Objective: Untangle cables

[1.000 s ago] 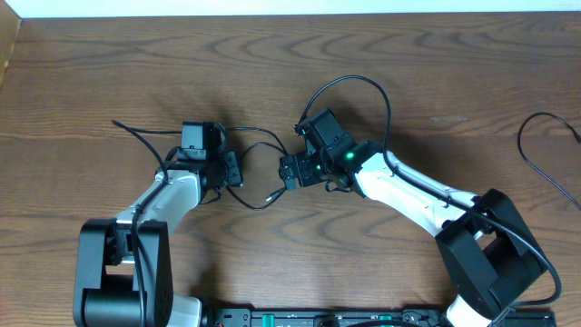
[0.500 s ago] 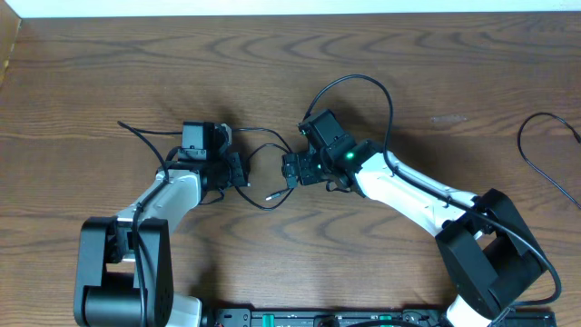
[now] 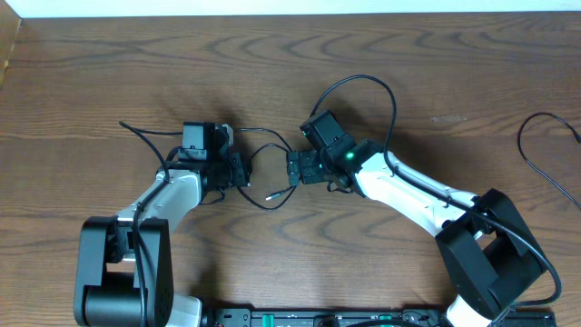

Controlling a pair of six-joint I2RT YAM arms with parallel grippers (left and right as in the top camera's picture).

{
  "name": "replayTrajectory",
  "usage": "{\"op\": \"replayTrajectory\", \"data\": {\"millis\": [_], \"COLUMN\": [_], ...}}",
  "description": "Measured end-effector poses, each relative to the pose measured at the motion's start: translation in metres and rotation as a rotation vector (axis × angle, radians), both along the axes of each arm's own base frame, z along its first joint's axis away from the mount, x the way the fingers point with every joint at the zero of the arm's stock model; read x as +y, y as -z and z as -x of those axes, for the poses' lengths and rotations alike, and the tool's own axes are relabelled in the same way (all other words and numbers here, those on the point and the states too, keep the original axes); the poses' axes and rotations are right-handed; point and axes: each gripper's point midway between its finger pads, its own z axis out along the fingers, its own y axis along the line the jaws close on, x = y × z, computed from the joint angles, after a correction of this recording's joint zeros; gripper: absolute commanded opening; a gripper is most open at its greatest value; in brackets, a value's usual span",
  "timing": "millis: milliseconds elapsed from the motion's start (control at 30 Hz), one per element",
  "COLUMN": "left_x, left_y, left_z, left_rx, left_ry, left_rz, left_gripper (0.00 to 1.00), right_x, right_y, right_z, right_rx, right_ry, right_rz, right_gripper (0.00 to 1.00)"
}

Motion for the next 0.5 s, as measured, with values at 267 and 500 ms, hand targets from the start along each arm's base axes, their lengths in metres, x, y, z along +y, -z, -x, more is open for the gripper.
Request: {"op": "replayTrajectory", "data": {"millis": [267, 500], "left_x": [0.000, 0.000], "left_y": [0.000, 0.000], "left_z": [0.000, 0.000], "left_rx": [0.002, 0.002], "left_ry": [0.001, 0.001], "left_rz": [0.002, 0.003], "left_gripper": [0.40, 0.40], "right_x": [-0.001, 0.018], "right_y": [-0.004, -0.004], "right_z": [-0.010, 0.006], "right_rx": [-0.129, -0.225], "right_ry": [-0.041, -0.081], "right_rz": [0.102, 0.175], "right_gripper": [0.99, 0.99]}}
